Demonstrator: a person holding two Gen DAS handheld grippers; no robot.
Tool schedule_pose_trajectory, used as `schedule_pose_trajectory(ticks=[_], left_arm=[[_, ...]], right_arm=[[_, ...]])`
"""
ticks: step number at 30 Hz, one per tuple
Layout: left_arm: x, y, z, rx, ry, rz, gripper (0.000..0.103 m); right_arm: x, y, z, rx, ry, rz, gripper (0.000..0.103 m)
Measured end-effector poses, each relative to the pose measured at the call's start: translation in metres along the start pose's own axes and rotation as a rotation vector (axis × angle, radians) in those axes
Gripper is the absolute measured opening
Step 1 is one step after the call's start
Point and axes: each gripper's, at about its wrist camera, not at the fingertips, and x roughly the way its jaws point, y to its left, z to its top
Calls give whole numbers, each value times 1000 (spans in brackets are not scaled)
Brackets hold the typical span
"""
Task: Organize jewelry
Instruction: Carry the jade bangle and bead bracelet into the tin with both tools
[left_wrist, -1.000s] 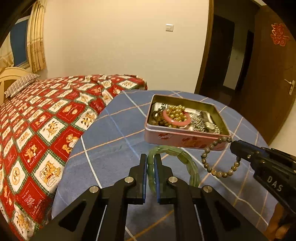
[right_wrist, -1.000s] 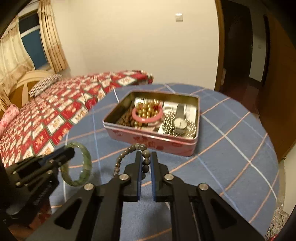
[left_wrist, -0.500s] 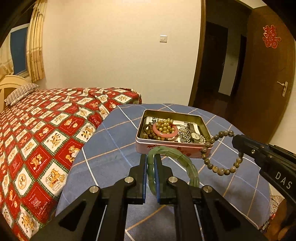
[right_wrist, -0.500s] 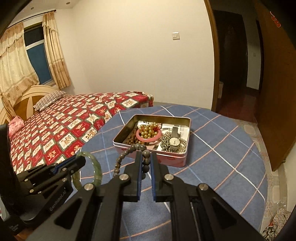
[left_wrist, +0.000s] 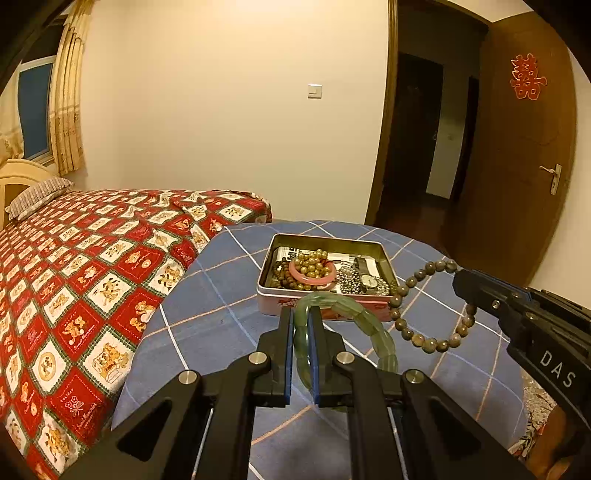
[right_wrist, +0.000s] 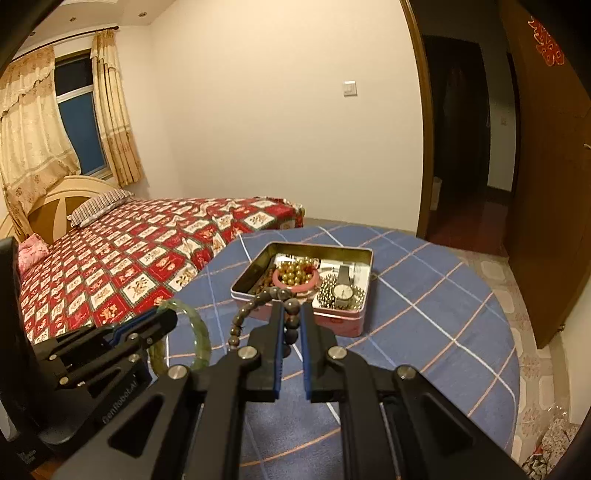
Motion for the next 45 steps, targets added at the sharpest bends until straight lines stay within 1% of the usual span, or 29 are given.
schedule_pose_trajectory(ticks=[6,15,25,31,36,39,45], left_arm=[[-6,-2,1,2,-15,-7,7],[-5,-5,-1,-1,-5,-18,7],[14,-3,-6,-33,34,-58,7],[22,-1,3,-41,22,-62,7],[36,1,10,-52,25,-67,7],[46,2,19,-60,21,-72,6],[66,4,39,-72,5,-80,6]], right_arm=[[-6,1,-1,-4,-18,2,11],[-8,-1,-3,-2,-10,0,11],[-1,-11,-6,18,8,-13,11],[1,-20,4,42,-4,-7,11],[11,-27,10,49,-5,-14,11],[19,-31,16,62,-2,-10,11],[30,-38,35,70,-34,-15,11]])
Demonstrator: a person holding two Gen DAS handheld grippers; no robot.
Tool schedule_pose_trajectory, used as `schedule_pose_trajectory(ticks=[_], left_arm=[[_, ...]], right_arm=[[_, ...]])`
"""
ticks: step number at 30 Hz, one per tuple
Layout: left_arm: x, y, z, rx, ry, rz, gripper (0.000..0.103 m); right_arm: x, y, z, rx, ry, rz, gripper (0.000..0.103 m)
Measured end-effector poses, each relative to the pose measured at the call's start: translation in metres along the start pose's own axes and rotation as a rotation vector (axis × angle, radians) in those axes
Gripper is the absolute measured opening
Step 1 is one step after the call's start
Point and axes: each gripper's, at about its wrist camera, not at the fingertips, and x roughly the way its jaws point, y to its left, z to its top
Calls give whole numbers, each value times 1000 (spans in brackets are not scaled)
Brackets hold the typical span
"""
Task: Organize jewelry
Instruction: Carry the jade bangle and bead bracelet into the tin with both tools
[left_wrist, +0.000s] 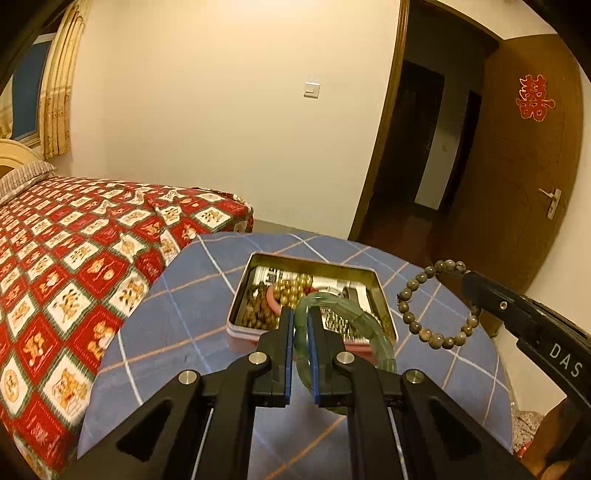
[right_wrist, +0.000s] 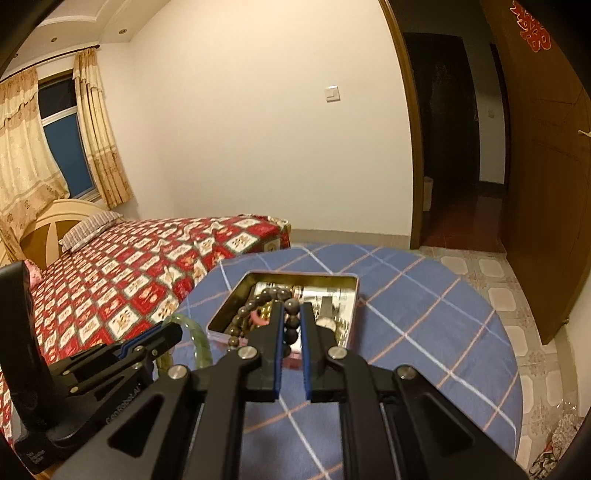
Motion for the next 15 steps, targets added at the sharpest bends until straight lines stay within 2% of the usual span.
schedule_pose_trajectory(ticks=[7,15], left_arm=[[36,-1,18,-2,26,-11,7],[80,-2,24,-5,74,-4,7]], right_arm=[[30,-12,15,52,-1,-9,11],[73,-20,14,74,58,-27,11]])
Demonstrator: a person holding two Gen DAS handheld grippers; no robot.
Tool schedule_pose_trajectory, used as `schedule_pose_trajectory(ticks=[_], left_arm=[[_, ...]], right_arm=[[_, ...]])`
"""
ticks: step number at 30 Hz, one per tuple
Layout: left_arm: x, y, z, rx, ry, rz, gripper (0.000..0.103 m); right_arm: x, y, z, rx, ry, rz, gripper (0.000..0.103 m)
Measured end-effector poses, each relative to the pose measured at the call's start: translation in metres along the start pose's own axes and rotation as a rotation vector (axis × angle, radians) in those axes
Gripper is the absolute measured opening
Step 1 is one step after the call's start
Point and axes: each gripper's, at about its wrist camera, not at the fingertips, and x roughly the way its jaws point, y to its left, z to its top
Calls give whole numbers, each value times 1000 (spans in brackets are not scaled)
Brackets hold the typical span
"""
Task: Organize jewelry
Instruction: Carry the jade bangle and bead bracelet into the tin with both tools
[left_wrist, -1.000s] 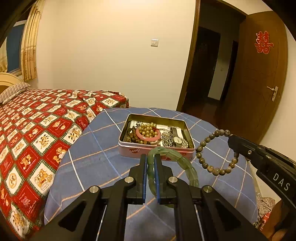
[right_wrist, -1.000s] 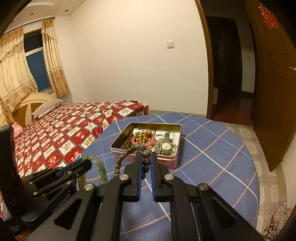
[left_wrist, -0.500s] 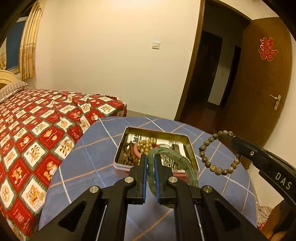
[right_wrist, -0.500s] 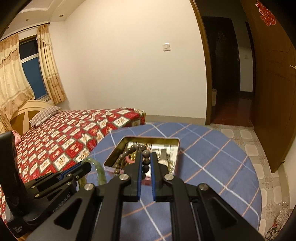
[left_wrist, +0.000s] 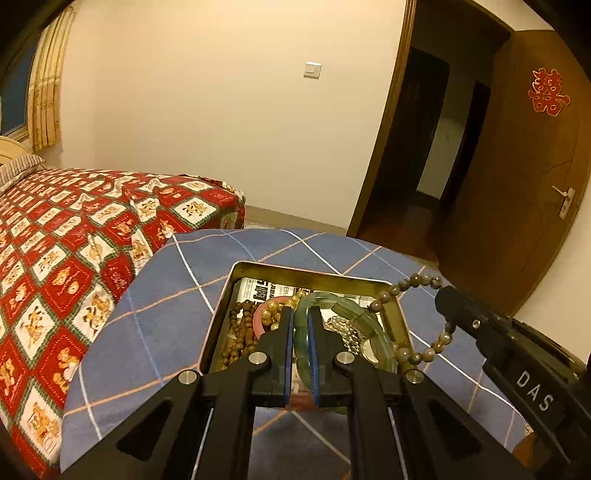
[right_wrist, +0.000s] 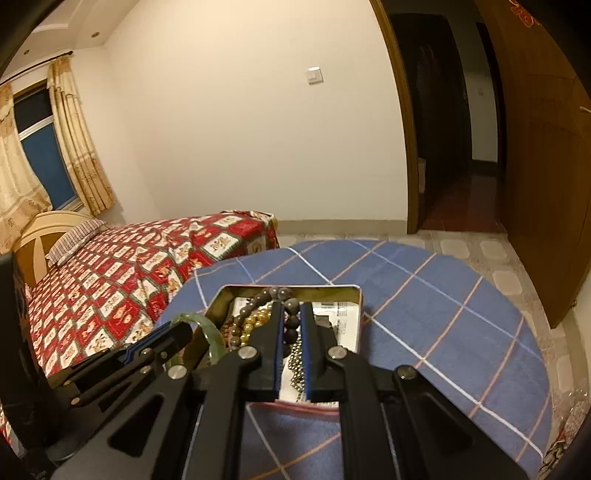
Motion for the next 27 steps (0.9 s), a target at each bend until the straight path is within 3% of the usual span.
schedule_pose_trajectory(ticks=[10,27], left_arm=[[47,2,1,-21,72,-4,7],[94,5,-7,3,146,34,7]], right_arm=[[37,-21,1,71,57,-21,11],[83,-35,-17,54,162,-92,11]])
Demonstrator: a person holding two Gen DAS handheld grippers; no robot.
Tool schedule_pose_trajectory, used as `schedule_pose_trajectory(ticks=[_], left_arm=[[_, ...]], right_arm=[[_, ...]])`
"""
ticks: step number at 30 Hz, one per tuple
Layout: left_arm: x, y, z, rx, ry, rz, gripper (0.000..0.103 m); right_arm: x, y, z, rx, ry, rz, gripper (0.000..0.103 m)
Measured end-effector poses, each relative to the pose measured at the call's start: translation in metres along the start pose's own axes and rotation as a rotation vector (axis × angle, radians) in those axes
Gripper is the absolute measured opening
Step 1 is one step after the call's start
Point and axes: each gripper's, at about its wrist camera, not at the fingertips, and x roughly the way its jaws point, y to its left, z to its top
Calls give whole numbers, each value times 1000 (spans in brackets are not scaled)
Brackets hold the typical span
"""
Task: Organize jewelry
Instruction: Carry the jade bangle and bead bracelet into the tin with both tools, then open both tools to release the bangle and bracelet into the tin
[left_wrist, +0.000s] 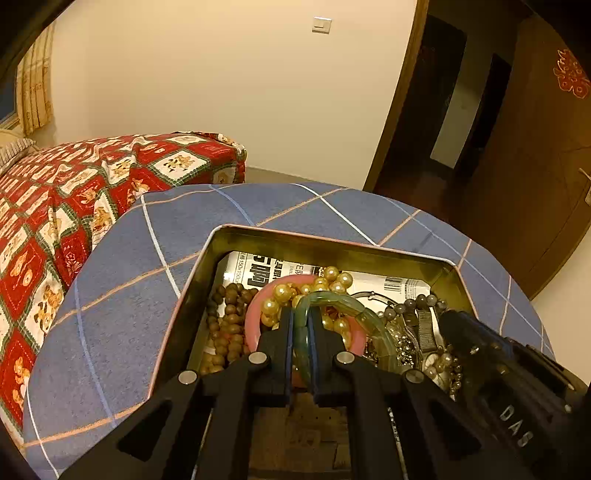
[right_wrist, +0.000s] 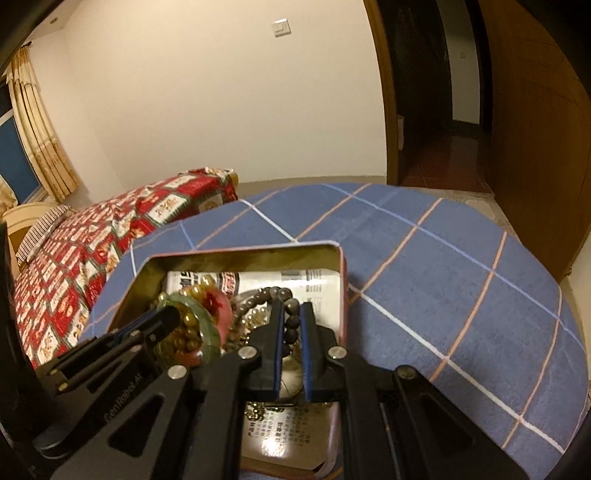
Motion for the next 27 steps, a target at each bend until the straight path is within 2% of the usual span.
schedule_pose_trajectory(ticks=[11,19,21,22,24,25,26,27], left_arm=[[12,-8,-2,45,-6,40,7],[10,-8,-5,36,4,76,11],[7,-11,-6,60,8,89,16],[4,-14,-6,81,5,103,24],[-2,-18,-7,108,-8,148,46],[-5,-19,-7,112,-19,182,62],[-10,-19,-8,107,-42,224,71],[-14,-18,-8,101,-54,232,71]], right_arm=[[4,10,-6,-98,-27,-78,11],[3,11,-9,-115,-63,-70,12],[0,8,-9,-91,-67,-32,16],[-1,6,-9,-77,-68,-20,21],[-5,4,-8,-62,-81,-10,23],[-7,3,-7,-56,-90,-14,27],[-10,3,-7,-52,-98,-13,31],[-14,2,-7,-43,-113,-19,32]])
